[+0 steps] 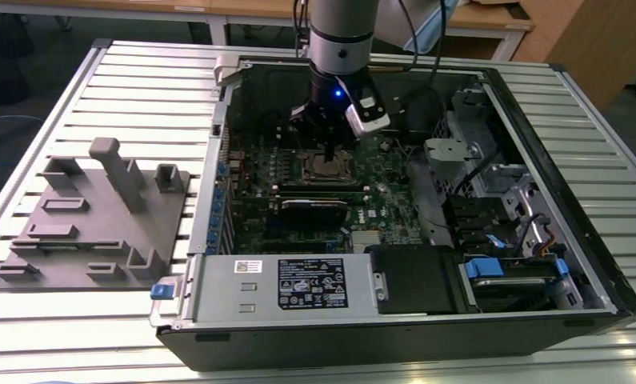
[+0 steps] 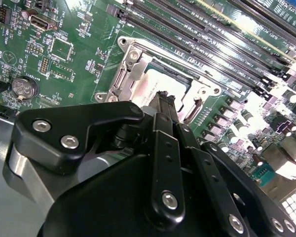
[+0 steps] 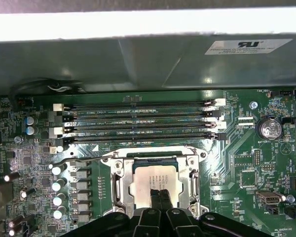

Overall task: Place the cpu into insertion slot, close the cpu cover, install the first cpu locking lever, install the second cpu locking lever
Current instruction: 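Install the first cpu locking lever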

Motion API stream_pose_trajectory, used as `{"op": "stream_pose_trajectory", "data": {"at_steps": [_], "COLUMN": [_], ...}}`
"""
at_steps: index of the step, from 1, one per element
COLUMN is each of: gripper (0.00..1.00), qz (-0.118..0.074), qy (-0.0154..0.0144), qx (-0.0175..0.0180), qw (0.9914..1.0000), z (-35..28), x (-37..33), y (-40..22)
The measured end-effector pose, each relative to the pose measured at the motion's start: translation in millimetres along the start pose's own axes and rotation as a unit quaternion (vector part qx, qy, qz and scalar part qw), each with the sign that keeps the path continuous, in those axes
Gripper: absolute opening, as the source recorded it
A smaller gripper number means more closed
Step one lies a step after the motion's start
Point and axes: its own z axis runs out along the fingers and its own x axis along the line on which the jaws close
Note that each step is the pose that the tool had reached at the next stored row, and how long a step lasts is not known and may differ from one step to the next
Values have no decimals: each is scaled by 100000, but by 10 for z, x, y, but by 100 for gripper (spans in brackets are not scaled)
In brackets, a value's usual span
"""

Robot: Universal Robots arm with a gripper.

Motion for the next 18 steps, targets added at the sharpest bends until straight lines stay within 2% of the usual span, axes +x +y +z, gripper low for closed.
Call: {"op": "stream_pose_trajectory", "data": {"at_steps": [18], "gripper": [11], "qz": [0], "qy": [0], "qx": [0], "qw": [100000], "z": [-5], "x": [43], "y": [-3]}}
